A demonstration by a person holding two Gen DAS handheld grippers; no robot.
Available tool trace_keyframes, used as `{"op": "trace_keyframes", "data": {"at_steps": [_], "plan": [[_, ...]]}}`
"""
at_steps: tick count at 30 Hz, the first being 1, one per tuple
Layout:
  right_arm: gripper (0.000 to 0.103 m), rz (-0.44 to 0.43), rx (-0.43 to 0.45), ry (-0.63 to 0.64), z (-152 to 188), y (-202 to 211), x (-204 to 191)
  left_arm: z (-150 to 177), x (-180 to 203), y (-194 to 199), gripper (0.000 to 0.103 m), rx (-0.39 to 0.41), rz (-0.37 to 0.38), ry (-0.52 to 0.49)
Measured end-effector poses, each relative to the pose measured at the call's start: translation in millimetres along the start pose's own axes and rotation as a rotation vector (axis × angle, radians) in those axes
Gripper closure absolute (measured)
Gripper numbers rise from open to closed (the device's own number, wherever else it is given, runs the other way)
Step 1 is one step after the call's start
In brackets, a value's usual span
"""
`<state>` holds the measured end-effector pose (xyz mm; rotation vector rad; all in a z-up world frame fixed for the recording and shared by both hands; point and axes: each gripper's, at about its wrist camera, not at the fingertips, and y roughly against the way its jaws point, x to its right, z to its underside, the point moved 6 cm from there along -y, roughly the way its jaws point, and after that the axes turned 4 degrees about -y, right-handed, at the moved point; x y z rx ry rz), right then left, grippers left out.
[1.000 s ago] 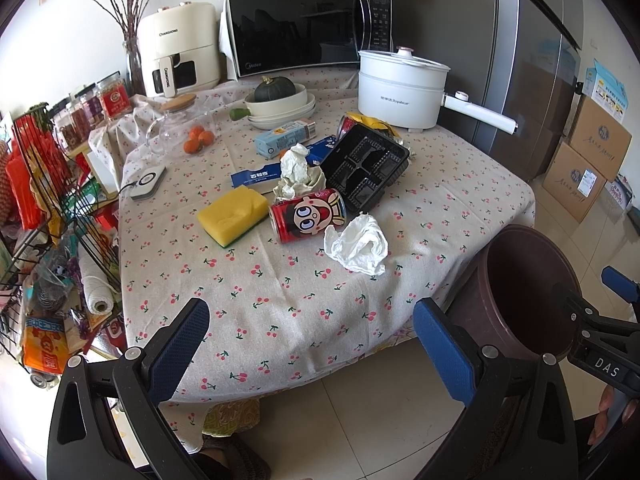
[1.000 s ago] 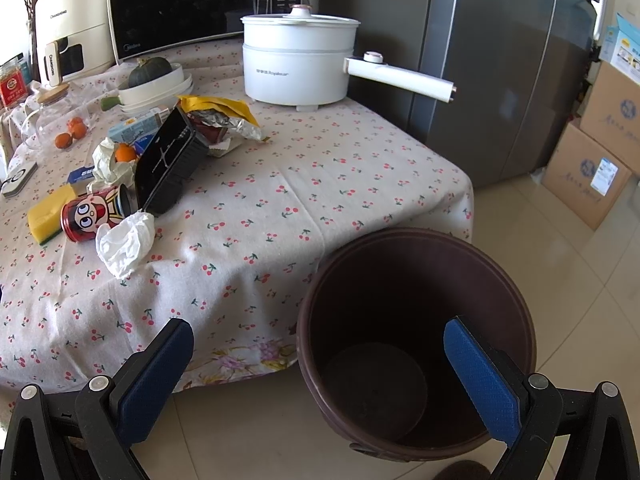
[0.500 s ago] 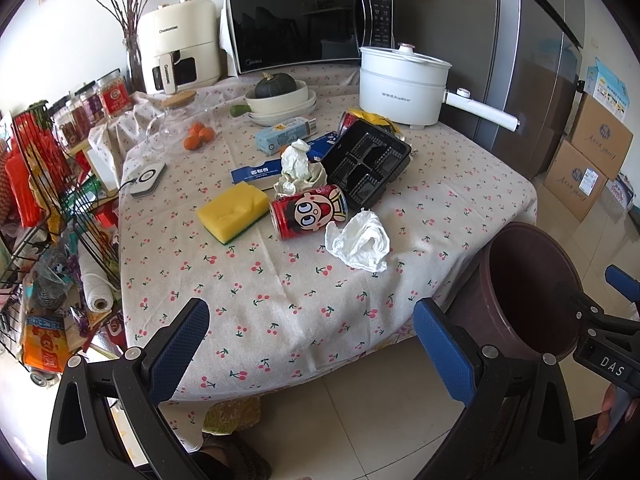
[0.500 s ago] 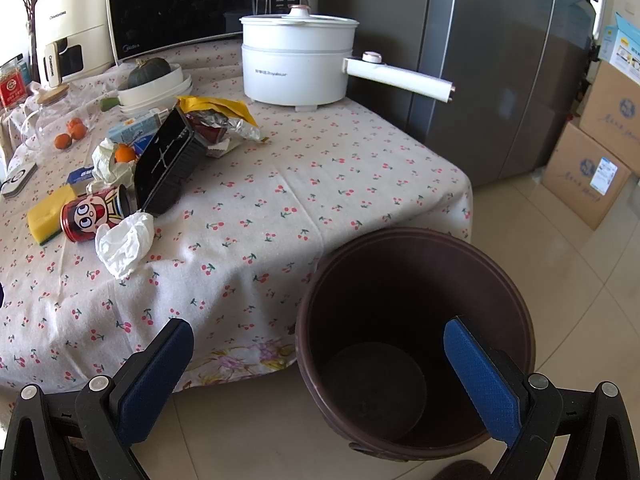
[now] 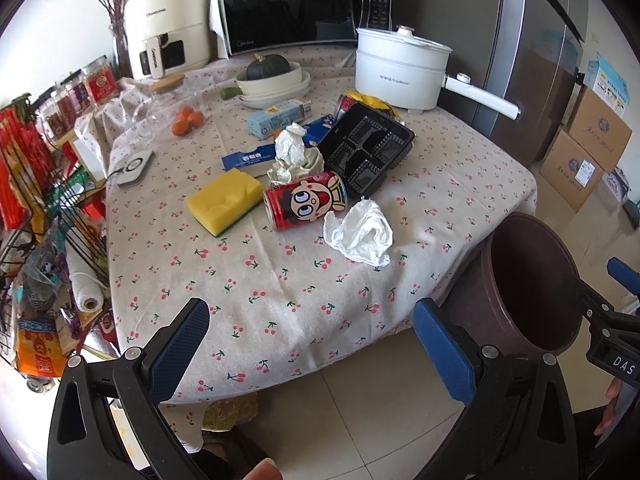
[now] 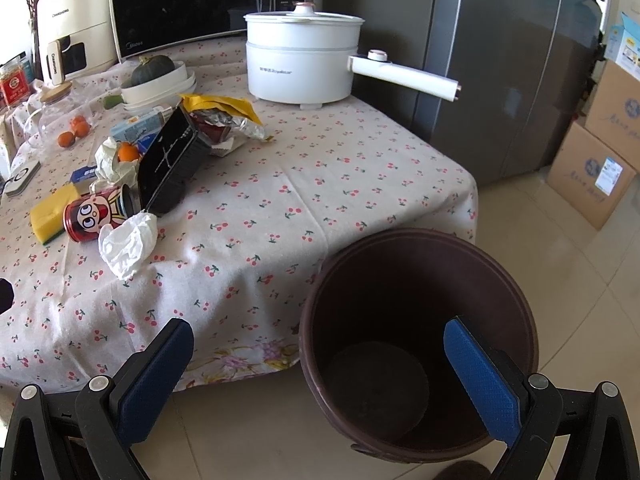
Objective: Collect trash
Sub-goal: 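Reach the left tool to the white tissue and close on it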
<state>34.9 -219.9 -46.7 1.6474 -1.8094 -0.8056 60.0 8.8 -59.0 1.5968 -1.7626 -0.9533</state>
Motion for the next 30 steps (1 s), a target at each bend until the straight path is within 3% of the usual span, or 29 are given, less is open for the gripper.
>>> {"op": "trace_keyframes", "data": {"at_steps": [5, 9, 14, 17, 19, 25, 28, 29, 30], "plan": [[0.000, -0.058, -0.078, 0.082, -23, -6, -9, -14, 4, -31, 0.000, -0.085, 0.062, -0.042], [0.000, -0.101, -0.144, 0.114, -42, -26, -15, -25, 10, -65, 0.001, -0.161, 0.154, -0.002], [0.000, -0.133, -0.155, 0.041, -50, -59, 0, -38, 20, -107, 0.004, -0.187, 0.197, 0.015], [0.000, -0.099, -0.251, 0.034, -40, -81, 13, -45, 24, -130, 0.007, -0.213, 0.209, 0.043], [0.000, -0.088, -0.262, 0.015, -41, -86, 23, -47, 27, -144, 0.011, -0.233, 0.204, 0.052], [0.000, -0.059, -0.274, -0.051, -46, -96, 44, -49, 32, -166, 0.037, -0.270, 0.185, 0.092], [0.000, -0.061, -0.291, -0.071, -45, -101, 45, -52, 35, -167, 0.065, -0.265, 0.206, 0.114], [0.000, -0.061, -0.294, -0.072, -46, -102, 43, -53, 36, -167, 0.079, -0.269, 0.222, 0.119], [0.000, -0.060, -0.293, -0.070, -46, -103, 41, -54, 37, -167, 0.085, -0.272, 0.228, 0.124]]}}
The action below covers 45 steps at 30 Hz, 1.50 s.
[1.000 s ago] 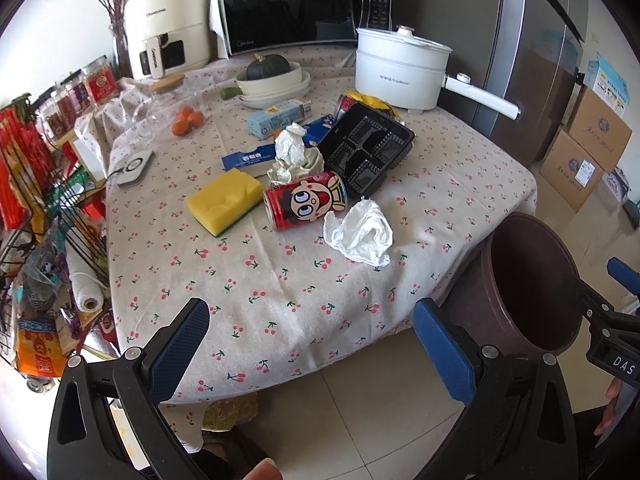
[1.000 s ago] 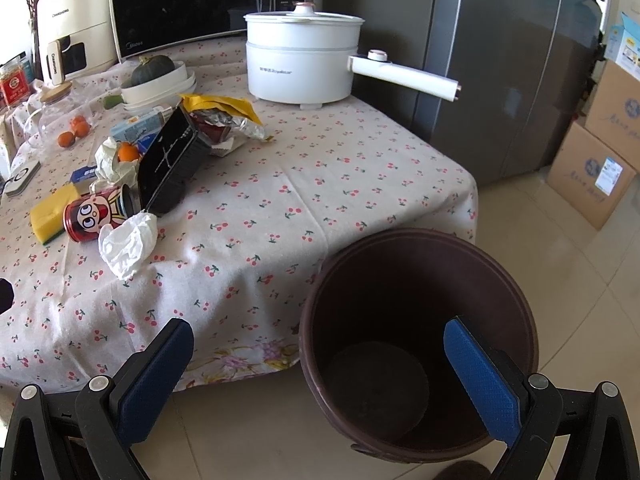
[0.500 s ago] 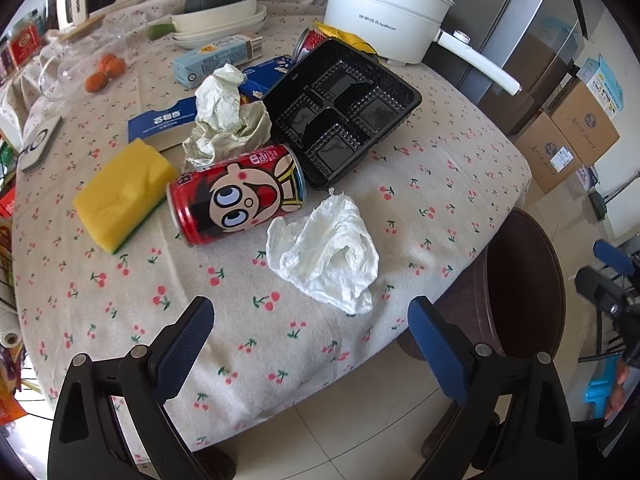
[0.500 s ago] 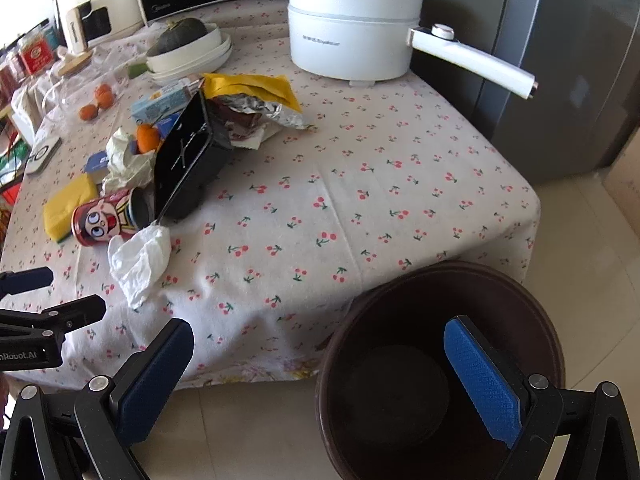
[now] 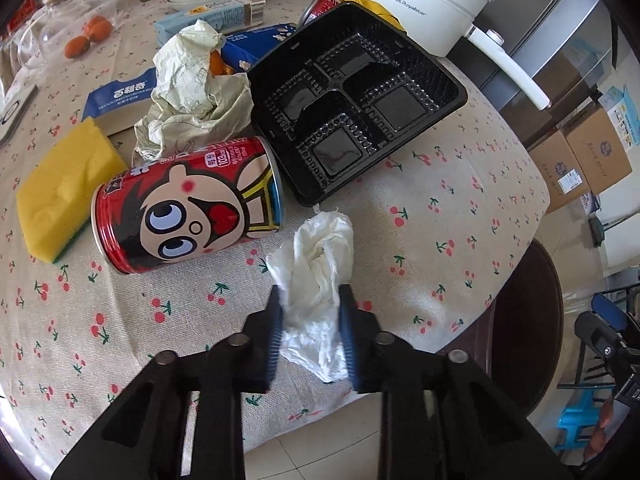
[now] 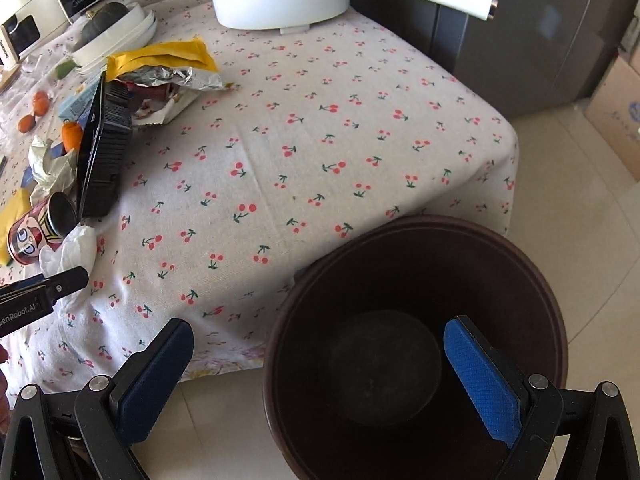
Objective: Collect trash
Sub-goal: 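Reach the left tool to the white tissue and close on it, then lift the tissue with the left tool while the right tool grasps the black tray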
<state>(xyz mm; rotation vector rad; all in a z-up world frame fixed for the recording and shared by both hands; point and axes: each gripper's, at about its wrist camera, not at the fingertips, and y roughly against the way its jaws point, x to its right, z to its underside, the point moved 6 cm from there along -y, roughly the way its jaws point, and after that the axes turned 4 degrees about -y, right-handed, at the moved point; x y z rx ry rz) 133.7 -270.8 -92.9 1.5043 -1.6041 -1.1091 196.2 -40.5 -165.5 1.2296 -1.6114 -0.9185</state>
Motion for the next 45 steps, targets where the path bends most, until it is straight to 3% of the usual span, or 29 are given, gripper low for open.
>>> {"op": "trace_keyframes", "data": {"at_steps": [3, 8, 18, 28, 33, 36, 38, 39, 45], "plan": [[0.000, 0.008, 0.014, 0.014, -6, 1, -9, 1, 1, 7, 0.094, 0.007, 0.025, 0.011], [0.000, 0.006, 0.065, 0.031, -27, 3, -32, 0, 1, 42, 0.096, 0.063, 0.042, -0.003], [0.000, 0.002, 0.168, 0.171, -70, -14, -117, -3, -49, 90, 0.096, 0.174, -0.123, -0.062], [0.003, 0.105, 0.188, 0.379, -79, -66, -187, 1, -83, 97, 0.096, 0.178, -0.139, -0.031], [0.010, 0.153, 0.190, 0.369, -84, -86, -192, 0, -81, 97, 0.096, 0.178, -0.136, -0.033], [0.019, 0.153, 0.191, 0.363, -85, -92, -195, 0, -79, 96, 0.096, 0.178, -0.139, -0.040], [0.038, 0.150, 0.185, 0.362, -85, -94, -195, 0, -78, 95, 0.096, 0.176, -0.139, -0.042], [0.042, 0.143, 0.179, 0.358, -85, -94, -195, 0, -78, 95, 0.096, 0.176, -0.139, -0.043], [0.042, 0.104, 0.192, 0.337, -86, -74, -187, 0, -75, 96, 0.096, 0.182, -0.142, -0.051]]}}
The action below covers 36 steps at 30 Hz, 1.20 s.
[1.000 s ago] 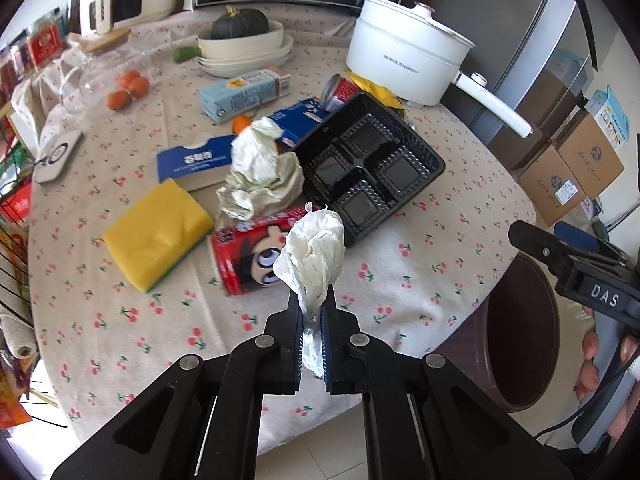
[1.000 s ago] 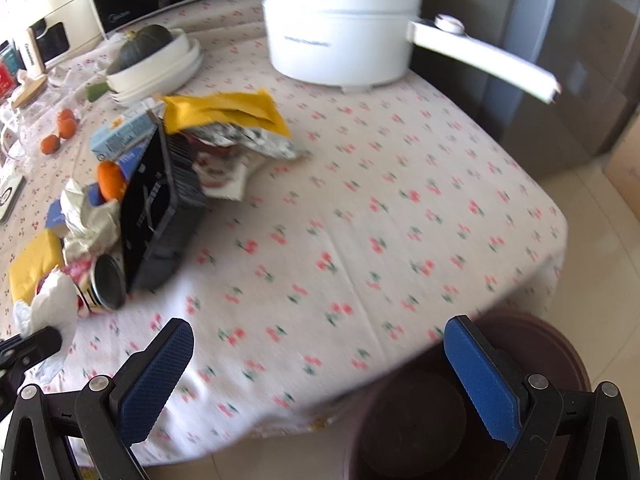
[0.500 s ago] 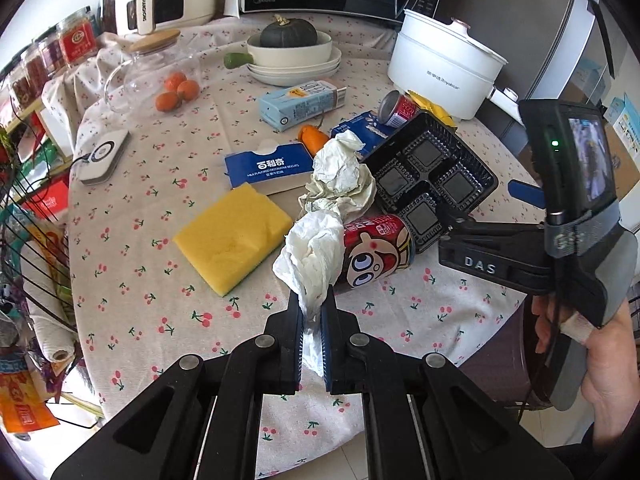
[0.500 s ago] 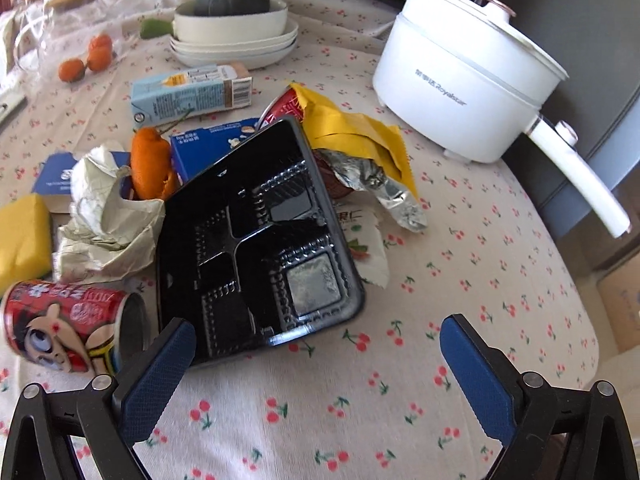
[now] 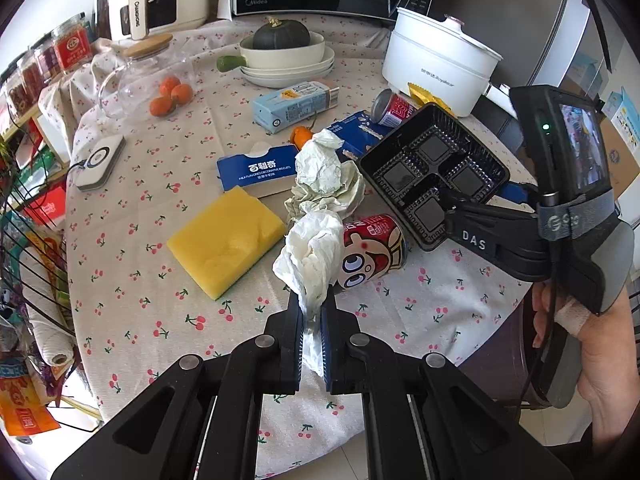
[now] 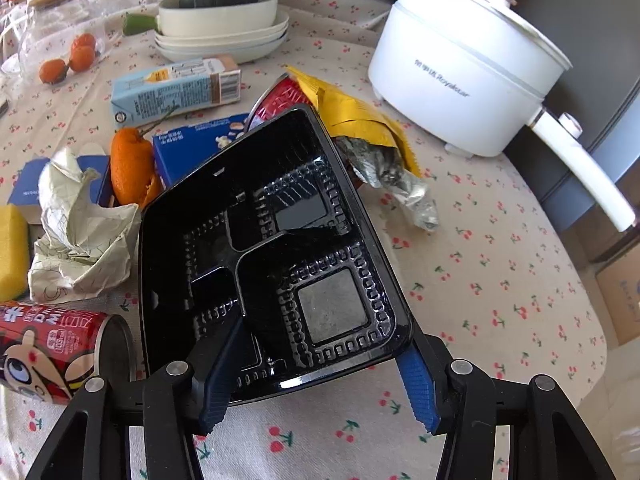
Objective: Collect trash
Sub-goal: 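Lift the tissue with the left tool while the right tool grasps the black tray, then carry both items over the brown bin and open both tools to drop them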
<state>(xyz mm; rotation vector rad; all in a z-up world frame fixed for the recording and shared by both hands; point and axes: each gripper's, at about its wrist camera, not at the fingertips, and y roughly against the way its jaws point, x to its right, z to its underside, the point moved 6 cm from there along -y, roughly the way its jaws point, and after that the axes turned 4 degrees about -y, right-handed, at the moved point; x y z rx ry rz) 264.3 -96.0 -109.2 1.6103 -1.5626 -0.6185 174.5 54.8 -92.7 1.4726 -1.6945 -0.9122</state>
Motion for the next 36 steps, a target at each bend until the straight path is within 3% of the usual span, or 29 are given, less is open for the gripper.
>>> {"op": "trace_keyframes", "data": {"at_steps": [10, 20, 30, 36], "plan": [[0.042, -0.052, 0.036, -0.038, 8, 53, 39, 0, 13, 5, 0.096, 0.014, 0.004, -0.021], [0.042, -0.038, 0.015, -0.081, 45, 86, 103, 0, 49, 5, 0.096, 0.013, 0.042, -0.072], [0.042, 0.037, -0.032, -0.133, 107, 102, 181, 2, 123, 4, 0.096, 0.012, 0.109, -0.169], [0.042, 0.076, -0.086, -0.179, 149, 102, 224, 12, 193, 8, 0.096, 0.021, 0.211, -0.280]]}}
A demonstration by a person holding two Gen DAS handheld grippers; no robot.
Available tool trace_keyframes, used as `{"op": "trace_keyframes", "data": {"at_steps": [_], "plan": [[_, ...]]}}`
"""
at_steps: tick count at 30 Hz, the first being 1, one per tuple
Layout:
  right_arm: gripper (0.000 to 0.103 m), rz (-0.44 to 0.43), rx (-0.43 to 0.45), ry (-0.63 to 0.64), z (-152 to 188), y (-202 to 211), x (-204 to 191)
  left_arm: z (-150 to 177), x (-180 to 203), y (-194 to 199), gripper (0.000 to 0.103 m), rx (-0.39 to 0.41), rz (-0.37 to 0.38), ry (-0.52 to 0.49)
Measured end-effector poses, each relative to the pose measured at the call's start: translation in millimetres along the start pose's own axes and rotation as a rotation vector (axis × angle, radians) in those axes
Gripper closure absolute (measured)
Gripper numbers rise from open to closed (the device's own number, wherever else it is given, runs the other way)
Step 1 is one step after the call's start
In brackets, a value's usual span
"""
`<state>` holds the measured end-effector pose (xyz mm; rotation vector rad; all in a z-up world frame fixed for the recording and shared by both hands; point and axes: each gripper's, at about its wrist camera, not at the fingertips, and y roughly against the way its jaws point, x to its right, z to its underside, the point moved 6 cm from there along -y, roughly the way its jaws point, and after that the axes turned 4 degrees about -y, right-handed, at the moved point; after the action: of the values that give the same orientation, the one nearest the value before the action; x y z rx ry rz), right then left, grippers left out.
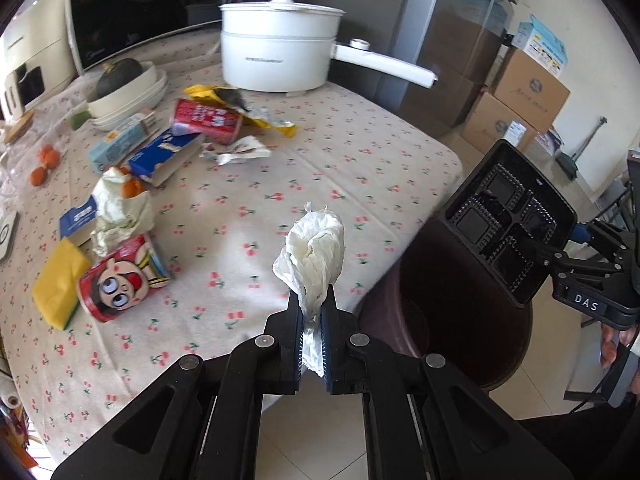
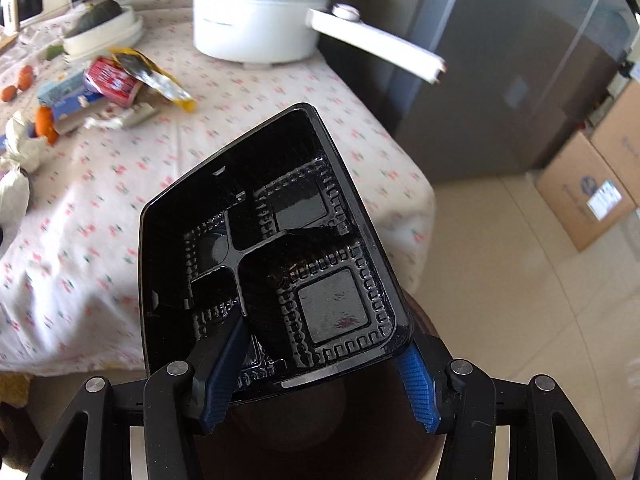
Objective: Collect trash
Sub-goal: 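Carry both items over the brown bin and open both tools to drop them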
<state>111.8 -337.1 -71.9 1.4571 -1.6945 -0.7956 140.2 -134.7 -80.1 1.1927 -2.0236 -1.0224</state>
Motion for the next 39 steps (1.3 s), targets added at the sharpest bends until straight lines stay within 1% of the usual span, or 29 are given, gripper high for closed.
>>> {"op": "trace_keyframes", "data": {"at_steps": [3, 8, 13, 14, 16, 18, 20, 21, 24, 27, 31, 34, 35, 36, 37, 38, 39], "plan": [[0.042, 0.016, -0.026, -0.034, 16, -2, 22, 0, 38, -9, 0.096, -0.007, 0.061, -0.055], [0.042, 0.040, -0.052, -0.081, 34, -3, 53, 5, 94, -29, 0.096, -0.032, 0.149, -0.117], [0.042, 0.053, -0.071, -0.111, 46, -7, 73, 10, 126, -47, 0.094, -0.040, 0.191, -0.188], [0.042, 0.054, -0.072, -0.112, 49, -7, 77, 10, 129, -51, 0.092, -0.045, 0.190, -0.201], [0.042, 0.054, -0.077, -0.111, 51, -8, 80, 11, 131, -58, 0.079, -0.061, 0.147, -0.225], [0.042, 0.053, -0.081, -0.107, 52, -10, 81, 12, 130, -60, 0.046, -0.053, 0.096, -0.239], [0.042, 0.053, -0.085, -0.103, 52, -11, 81, 11, 121, -60, 0.032, -0.037, 0.057, -0.230], [0.042, 0.052, -0.086, -0.101, 52, -11, 81, 10, 117, -58, 0.029, -0.035, 0.050, -0.218], [0.041, 0.047, -0.090, -0.098, 52, -12, 79, 8, 103, -57, 0.025, -0.042, 0.042, -0.167], [0.041, 0.043, -0.092, -0.093, 51, -13, 75, 8, 90, -57, 0.023, -0.054, 0.033, -0.123], [0.041, 0.035, -0.097, -0.086, 50, -15, 69, 11, 77, -53, 0.023, -0.061, 0.012, -0.100], [0.040, 0.005, -0.100, -0.099, 49, -16, 66, 12, 69, -50, 0.023, -0.060, -0.008, -0.097], [0.039, -0.012, -0.103, -0.102, 49, -16, 64, 12, 67, -49, 0.023, -0.059, -0.013, -0.096], [0.035, -0.028, -0.107, -0.103, 49, -16, 62, 12, 64, -48, 0.023, -0.058, -0.017, -0.095], [0.027, -0.029, -0.104, -0.103, 49, -16, 61, 13, 61, -47, 0.023, -0.057, -0.020, -0.092], [0.025, -0.026, -0.101, -0.100, 49, -16, 60, 13, 59, -46, 0.022, -0.056, -0.023, -0.088], [0.024, -0.025, -0.102, -0.094, 48, -16, 58, 13, 56, -44, 0.022, -0.055, -0.026, -0.085]]}}
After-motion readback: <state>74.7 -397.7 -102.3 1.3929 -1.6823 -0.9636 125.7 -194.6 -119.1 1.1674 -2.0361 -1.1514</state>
